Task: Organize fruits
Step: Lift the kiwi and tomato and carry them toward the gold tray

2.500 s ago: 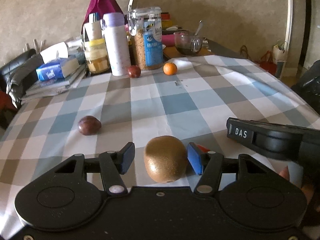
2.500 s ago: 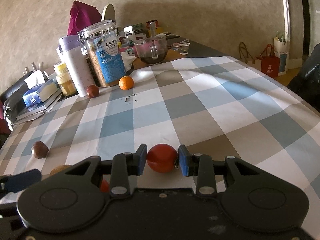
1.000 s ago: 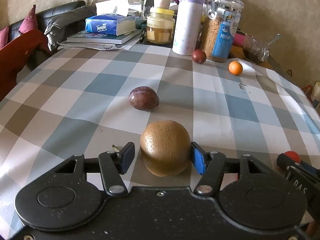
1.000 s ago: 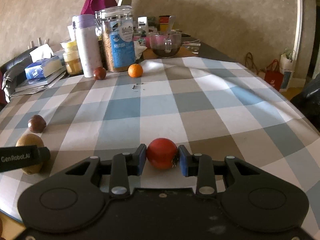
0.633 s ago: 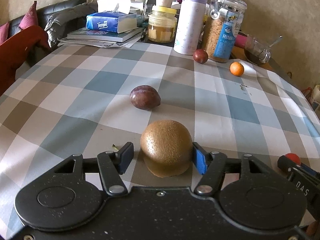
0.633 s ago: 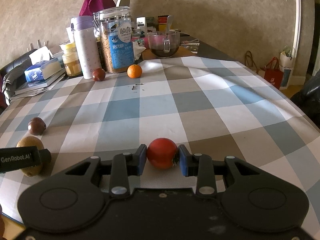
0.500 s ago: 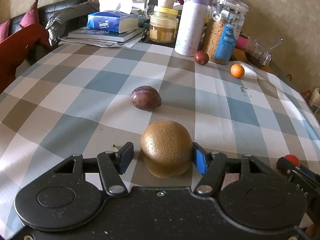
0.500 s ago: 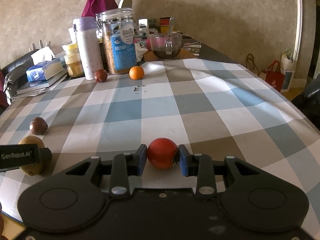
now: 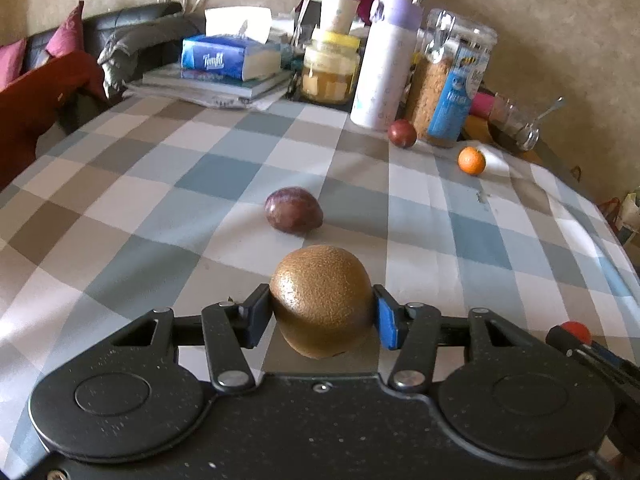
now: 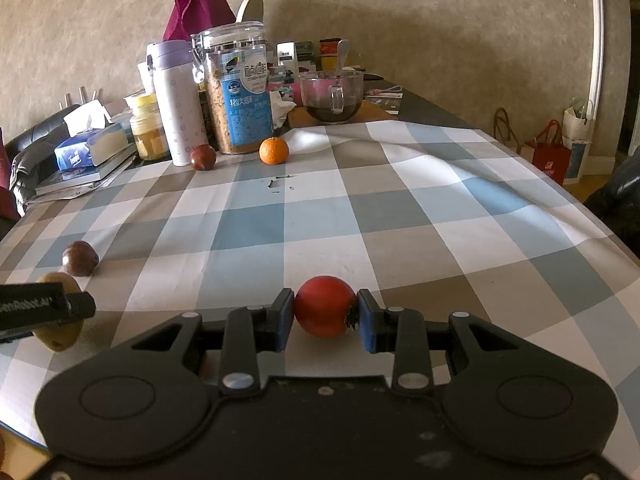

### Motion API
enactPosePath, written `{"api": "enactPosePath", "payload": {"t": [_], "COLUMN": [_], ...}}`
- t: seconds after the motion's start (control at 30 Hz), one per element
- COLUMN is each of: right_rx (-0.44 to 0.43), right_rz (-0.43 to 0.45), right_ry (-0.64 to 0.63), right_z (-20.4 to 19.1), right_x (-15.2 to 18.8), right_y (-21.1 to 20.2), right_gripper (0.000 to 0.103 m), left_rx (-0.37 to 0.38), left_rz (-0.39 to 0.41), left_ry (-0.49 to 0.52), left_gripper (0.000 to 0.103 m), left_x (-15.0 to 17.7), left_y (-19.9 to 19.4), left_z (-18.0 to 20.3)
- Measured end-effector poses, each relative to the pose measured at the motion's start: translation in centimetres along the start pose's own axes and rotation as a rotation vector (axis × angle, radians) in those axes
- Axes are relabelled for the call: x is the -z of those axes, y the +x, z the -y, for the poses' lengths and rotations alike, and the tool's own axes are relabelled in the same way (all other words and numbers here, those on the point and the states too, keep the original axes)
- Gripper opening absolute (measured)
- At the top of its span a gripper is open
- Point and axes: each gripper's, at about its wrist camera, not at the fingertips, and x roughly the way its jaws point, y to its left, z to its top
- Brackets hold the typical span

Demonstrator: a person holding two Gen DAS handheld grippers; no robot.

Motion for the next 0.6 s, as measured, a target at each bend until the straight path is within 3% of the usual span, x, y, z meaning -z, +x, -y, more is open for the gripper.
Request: {"api": "enactPosePath", "payload": {"t": [0.23, 0.6], "right_rx": [0.018, 0.045], "right_rz": [0.014, 0.045], "right_ry": [-0.018, -0.042], "right_z": [-0.2, -0.4], "right_x": [0.2, 0.3], "right_y": [-0.2, -0.5], "right_gripper": [0.034, 0.034], "left_rx": [-0.002, 0.020], "left_rz": [0.126, 0.215], "left_ry": [0.057, 0.048], "left_gripper": [0.058, 0.058], "left_x": [0.3, 0.2], "left_y": [-2.0, -3.2], "left_z": [1.0, 1.1]}}
